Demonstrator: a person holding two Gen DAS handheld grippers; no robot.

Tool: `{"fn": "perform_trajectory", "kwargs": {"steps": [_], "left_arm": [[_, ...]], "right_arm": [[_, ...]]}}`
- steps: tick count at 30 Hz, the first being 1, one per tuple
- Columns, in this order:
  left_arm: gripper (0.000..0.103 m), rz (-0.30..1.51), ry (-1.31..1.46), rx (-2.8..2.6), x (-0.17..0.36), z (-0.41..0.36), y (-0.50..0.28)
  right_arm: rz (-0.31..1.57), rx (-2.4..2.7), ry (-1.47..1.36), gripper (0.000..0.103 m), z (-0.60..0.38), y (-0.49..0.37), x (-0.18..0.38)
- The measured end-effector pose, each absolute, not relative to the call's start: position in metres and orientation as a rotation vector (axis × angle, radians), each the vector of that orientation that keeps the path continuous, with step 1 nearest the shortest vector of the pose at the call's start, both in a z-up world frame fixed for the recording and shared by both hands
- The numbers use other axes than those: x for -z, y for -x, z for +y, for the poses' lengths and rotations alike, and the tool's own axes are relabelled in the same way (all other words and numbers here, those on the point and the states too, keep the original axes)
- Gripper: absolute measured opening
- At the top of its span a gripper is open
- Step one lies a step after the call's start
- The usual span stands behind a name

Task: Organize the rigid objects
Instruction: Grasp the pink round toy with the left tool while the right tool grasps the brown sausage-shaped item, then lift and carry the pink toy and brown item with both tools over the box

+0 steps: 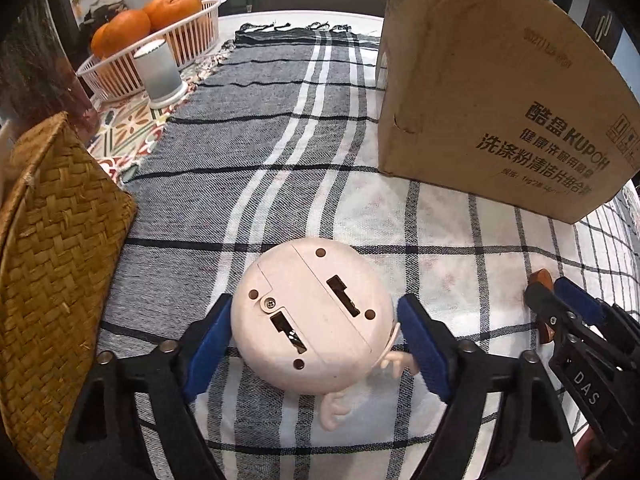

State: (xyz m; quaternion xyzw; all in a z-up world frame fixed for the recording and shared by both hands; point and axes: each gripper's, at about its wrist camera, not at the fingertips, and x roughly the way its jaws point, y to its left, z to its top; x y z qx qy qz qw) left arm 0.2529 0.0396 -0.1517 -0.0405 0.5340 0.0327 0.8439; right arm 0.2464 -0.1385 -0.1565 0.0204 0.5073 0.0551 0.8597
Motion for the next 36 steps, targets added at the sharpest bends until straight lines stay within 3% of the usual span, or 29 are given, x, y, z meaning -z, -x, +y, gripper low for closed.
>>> {"fn": "perform_trajectory", "kwargs": {"steps": [6, 20, 36], "left_arm": [[0.074, 1.114, 0.073, -0.070, 0.154, 0.040, -0.252], [0.074, 1.074, 0.050, -0.007, 0.147, 0.027, -0.236], [0.074, 0.953, 0.037, 0.052, 0.095, 0.006, -0.212]], "right_arm": [[1.055, -0.113, -0.011, 0.025, -0.132, -0.249, 0.157], [1.029, -0.143, -0.043, 0.025, -0.140, -0.239, 0.151], [0.926, -0.179, -0.107, 0.025, -0.157, -0.215, 0.107]]}}
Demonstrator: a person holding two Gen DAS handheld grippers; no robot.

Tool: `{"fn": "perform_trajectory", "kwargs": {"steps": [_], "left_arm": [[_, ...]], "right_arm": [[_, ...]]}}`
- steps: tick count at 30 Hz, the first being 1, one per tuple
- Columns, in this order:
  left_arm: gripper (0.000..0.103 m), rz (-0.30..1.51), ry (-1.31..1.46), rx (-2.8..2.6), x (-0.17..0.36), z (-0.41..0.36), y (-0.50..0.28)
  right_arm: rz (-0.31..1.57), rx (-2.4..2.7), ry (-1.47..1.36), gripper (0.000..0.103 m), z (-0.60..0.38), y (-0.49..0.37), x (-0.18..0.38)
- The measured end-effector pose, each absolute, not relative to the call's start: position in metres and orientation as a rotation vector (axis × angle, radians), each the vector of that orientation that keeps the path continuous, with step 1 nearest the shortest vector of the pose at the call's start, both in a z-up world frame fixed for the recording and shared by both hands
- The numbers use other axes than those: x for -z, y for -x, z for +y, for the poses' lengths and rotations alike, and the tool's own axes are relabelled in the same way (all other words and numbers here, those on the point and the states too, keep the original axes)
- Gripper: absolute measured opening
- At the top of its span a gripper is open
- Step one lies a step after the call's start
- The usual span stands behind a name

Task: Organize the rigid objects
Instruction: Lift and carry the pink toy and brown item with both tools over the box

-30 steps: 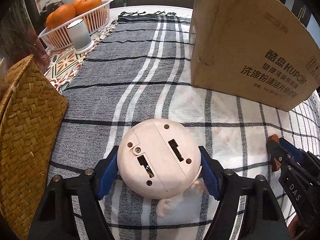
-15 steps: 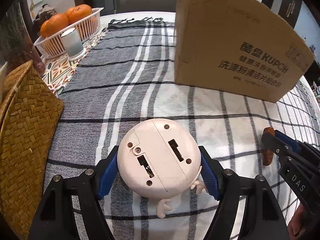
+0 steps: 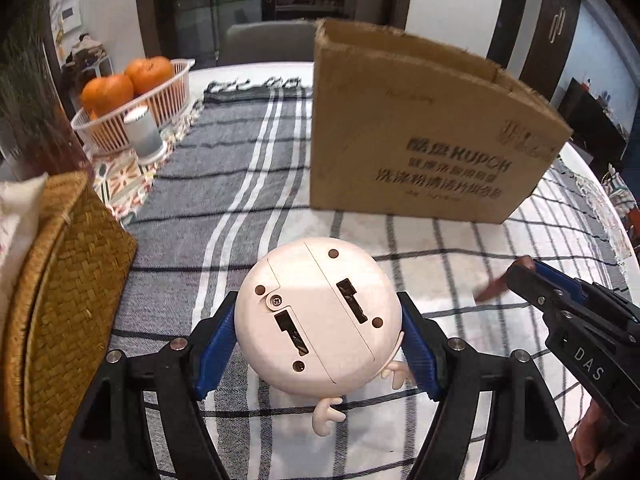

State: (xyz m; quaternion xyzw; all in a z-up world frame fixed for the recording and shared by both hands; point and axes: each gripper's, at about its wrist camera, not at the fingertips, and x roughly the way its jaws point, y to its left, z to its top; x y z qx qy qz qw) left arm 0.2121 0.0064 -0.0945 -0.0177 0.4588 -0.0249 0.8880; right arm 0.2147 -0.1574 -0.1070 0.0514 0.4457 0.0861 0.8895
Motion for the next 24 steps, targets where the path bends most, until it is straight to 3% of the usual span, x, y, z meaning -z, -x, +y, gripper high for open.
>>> {"fn": "perform_trajectory", "kwargs": {"steps": [24], "left_arm": [[0.074, 0.740, 0.013, 0.139, 0.005, -0.015, -0.203]], "right_arm": [[0.684, -0.189, -0.143, 0.025, -0.176, -0.191, 0.022]]}}
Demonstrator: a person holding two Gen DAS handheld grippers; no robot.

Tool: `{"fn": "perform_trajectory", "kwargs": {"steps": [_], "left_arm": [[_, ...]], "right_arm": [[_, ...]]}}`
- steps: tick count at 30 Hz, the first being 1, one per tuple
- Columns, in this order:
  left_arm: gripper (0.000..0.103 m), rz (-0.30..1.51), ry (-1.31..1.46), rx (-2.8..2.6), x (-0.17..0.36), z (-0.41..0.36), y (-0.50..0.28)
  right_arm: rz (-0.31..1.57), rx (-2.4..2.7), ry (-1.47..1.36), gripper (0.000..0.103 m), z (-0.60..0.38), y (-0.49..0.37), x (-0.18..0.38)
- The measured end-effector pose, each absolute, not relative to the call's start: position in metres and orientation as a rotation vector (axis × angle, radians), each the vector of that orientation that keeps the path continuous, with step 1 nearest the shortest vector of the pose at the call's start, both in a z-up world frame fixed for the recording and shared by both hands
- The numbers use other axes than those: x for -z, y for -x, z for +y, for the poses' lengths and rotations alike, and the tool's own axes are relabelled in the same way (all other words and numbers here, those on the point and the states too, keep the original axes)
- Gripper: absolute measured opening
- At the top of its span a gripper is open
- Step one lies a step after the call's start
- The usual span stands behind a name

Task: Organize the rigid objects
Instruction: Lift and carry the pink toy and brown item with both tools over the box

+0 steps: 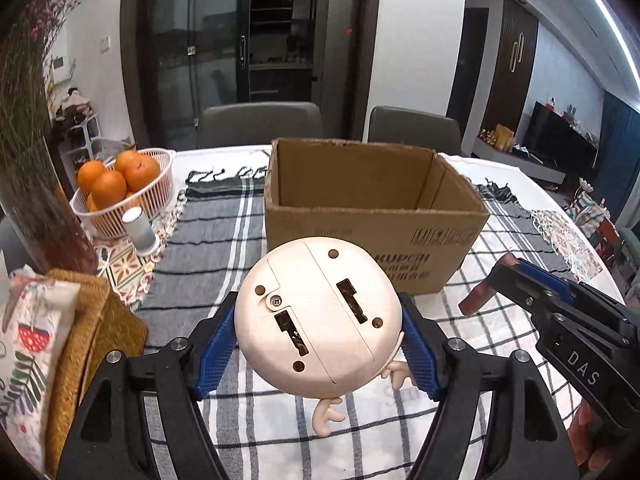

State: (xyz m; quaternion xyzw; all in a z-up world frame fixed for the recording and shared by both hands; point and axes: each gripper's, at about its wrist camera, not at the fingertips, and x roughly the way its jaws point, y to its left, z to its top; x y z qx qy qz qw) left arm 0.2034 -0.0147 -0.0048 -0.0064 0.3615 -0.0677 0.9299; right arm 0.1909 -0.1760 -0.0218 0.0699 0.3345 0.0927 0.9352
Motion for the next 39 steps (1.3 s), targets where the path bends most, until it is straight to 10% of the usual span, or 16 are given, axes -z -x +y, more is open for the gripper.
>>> {"fn": "perform_trajectory", "kwargs": {"steps": [39], "left_arm": [[0.074, 0.707, -0.001, 0.202, -0.042, -0.026, -0.301]], "right_arm": [[0.549, -0.180, -0.109, 0.025, -0.179, -0.268, -0.040]]}}
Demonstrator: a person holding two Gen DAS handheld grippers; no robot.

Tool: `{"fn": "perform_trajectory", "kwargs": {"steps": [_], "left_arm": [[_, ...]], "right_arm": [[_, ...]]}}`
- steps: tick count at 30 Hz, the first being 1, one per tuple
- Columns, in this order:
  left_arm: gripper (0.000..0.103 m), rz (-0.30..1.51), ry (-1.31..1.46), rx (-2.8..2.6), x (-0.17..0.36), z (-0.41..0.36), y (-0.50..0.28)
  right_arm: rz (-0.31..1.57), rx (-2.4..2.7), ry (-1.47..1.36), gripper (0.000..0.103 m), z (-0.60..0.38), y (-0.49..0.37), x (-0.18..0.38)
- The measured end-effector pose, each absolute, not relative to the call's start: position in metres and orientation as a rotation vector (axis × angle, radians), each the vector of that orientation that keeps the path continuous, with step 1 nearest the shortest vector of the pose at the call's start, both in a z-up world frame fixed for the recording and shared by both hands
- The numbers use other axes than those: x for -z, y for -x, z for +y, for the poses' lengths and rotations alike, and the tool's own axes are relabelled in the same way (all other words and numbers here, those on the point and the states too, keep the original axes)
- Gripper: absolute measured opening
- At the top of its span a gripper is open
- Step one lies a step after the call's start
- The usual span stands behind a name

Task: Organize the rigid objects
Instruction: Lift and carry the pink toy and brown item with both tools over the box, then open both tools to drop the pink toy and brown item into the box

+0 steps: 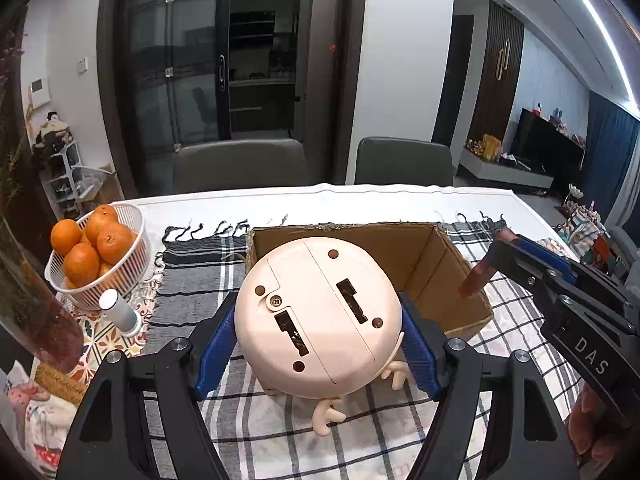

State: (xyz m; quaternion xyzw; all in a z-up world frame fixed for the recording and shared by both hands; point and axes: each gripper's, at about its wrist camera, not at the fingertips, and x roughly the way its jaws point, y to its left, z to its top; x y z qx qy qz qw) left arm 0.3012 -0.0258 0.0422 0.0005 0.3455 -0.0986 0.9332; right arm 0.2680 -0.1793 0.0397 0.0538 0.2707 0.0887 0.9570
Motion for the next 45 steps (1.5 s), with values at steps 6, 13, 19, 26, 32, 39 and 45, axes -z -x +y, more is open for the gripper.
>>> {"fn": "perform_trajectory", "kwargs": {"steps": [6, 13, 19, 26, 32, 39, 45], "left_arm": [[0.074, 0.745, -0.022, 0.207, -0.036, -0.033, -0.324], [0.074, 0.809, -0.052, 0.215, -0.022, -0.039, -0.346], [0.074, 0.884, -0.078, 0.217, -0.005, -0.041, -0.365], [0.074, 0.977, -0.069, 0.247, 0.015, -0.042, -0.382], [0.074, 1.028, -0.091, 0.260, 0.025, -0.048, -0.389], [0.074, 1.028, -0.096, 0.239, 0.023, -0.048, -0.393], [0.074, 0.983, -0.079, 0.203, 0.015, -0.044, -0.378]], "right_arm": [[0.583, -0.175, -0.095, 0.025, -0.182, -0.289, -0.036], [0.650, -0.173, -0.099, 0.025, -0.189, -0.316, -0.022], [0.729, -0.180, -0.075, 0.025, -0.188, -0.340, -0.007], [0.836, -0.228, -0.067, 0.025, -0.183, -0.362, 0.012], [0.927, -0.262, -0.064, 0.025, -0.180, -0.376, 0.030], [0.970, -0.258, -0.068, 0.026, -0.179, -0.381, 0.040], [0.962, -0.243, -0.080, 0.026, -0.180, -0.374, 0.038]]}}
